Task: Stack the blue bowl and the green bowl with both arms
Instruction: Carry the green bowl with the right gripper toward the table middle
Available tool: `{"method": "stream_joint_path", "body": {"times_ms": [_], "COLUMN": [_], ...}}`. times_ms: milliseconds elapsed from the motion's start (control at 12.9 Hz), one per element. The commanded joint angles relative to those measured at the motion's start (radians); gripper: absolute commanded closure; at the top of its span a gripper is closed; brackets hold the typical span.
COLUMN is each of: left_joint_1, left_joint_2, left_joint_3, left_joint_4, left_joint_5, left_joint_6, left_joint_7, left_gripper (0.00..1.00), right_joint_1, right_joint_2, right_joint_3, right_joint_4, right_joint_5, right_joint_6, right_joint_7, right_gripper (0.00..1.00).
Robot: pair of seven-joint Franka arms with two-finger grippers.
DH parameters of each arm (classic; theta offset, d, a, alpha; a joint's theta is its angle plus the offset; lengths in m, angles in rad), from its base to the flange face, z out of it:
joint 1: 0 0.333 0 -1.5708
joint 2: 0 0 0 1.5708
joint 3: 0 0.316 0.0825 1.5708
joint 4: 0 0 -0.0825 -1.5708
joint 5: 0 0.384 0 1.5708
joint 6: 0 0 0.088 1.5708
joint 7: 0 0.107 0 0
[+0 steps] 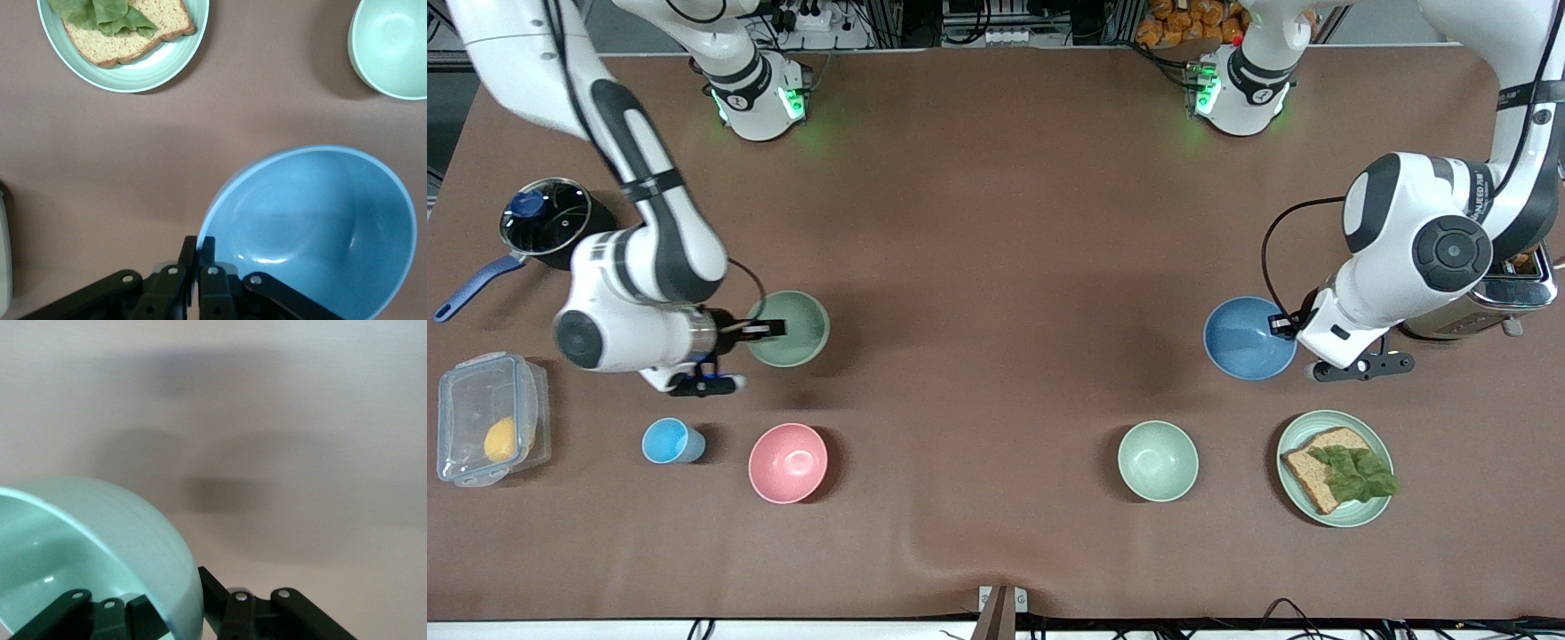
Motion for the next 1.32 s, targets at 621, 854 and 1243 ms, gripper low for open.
{"method": "stream_joint_path", "body": {"times_ms": [621, 854, 1243], "left_joint_1": [-0.006, -0.008, -0.008], "left_joint_2": [-0.013, -0.011, -0.007], "left_joint_3": [-0.018, -0.028, -0.029], "left_joint_4": [0.047, 0.047, 0.046], "left_joint_5": [0.027, 0.027, 0.027], "left_joint_6": [-0.050, -0.050, -0.050], "left_joint_7": [-0.036, -0.050, -0.051], "left_gripper": [1.00, 1.00, 1.00], "right_joint_1": [0.319, 0.394, 0.483], "right_joint_2": [0.208, 0.269, 0.344], "right_joint_3": [-0.005, -0.007, -0.013], "right_joint_4": [0.171, 0.198, 0.240], "right_joint_5": [0.296, 0.327, 0.316], "right_joint_6": [0.344, 0.435, 0.576], "right_joint_7": [0.609, 0.731, 0.918], "right_gripper": [0.97, 0.98, 0.81]}}
